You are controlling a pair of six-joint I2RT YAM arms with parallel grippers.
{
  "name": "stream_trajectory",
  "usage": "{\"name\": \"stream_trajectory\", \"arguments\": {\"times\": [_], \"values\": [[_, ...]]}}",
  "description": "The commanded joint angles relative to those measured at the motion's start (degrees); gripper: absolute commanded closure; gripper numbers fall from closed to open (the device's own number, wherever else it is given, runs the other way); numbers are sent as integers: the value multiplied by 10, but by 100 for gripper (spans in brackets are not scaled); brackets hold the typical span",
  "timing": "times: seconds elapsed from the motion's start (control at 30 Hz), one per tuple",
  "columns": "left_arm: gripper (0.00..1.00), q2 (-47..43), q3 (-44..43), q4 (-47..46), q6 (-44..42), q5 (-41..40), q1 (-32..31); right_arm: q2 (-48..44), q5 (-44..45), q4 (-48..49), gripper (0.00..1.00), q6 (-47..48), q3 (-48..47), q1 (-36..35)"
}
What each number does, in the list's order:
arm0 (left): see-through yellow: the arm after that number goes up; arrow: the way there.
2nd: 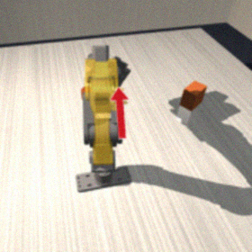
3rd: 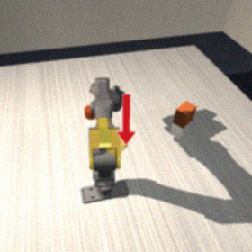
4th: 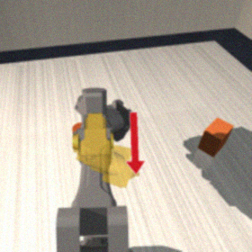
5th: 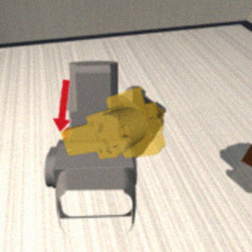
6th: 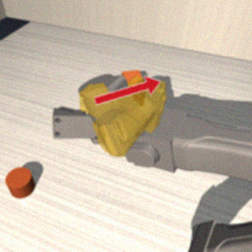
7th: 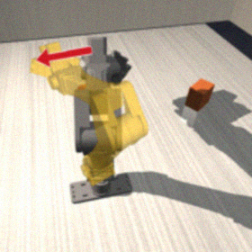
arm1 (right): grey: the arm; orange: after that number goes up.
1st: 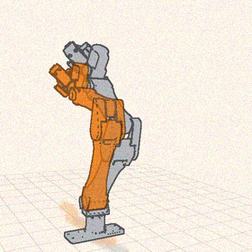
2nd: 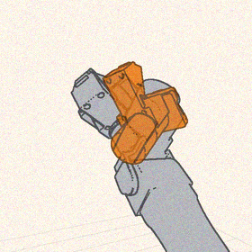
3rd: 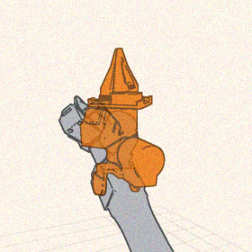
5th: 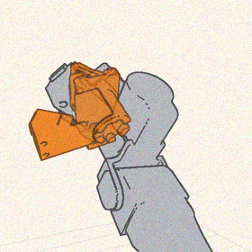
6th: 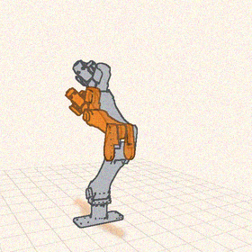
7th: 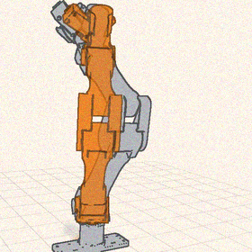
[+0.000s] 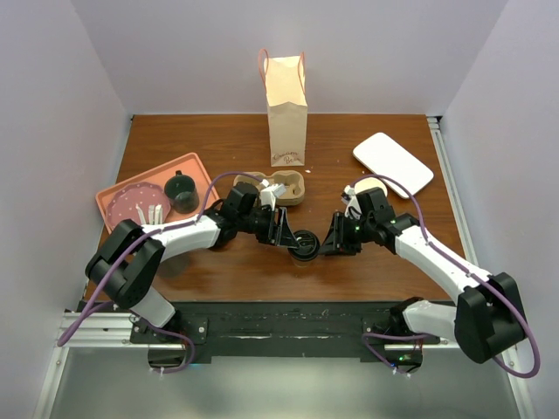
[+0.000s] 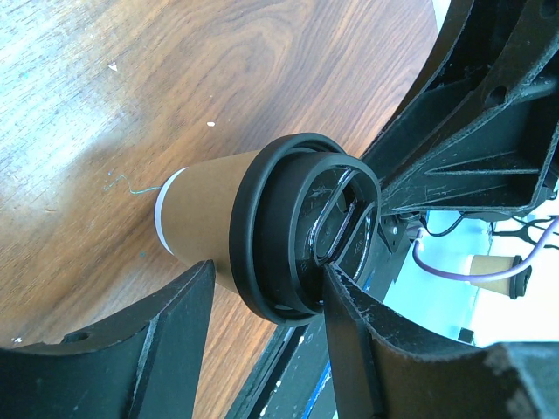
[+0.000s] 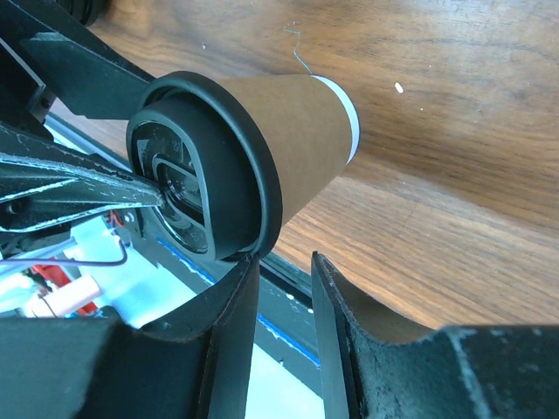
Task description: Pack the takeout coffee
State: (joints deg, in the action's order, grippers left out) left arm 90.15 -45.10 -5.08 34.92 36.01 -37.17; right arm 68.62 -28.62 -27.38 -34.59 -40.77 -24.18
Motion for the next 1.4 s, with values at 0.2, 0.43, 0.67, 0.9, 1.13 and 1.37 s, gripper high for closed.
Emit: {"name": "stream_trajectory", "arguments": {"times": [0.2,0.43,0.67,0.9,1.13,1.37], "values": [[44,38,38,98,-35,-94,-1,20,-34,68,64,-27,8,0],[45,42,36,96,-34,-94,-1,20,-22,73,67,-34,19,0],[45,47,42,97,-34,-100,-1,27,71,15,76,-14,45,1],[45,50,49,101,-35,-104,0,28,121,26,78,-14,94,0],[45,33,29,120,-23,-98,0,10,116,-2,68,18,29,0],[37,-48,-16,142,9,-83,0,-13,79,-53,50,12,-116,0]]}}
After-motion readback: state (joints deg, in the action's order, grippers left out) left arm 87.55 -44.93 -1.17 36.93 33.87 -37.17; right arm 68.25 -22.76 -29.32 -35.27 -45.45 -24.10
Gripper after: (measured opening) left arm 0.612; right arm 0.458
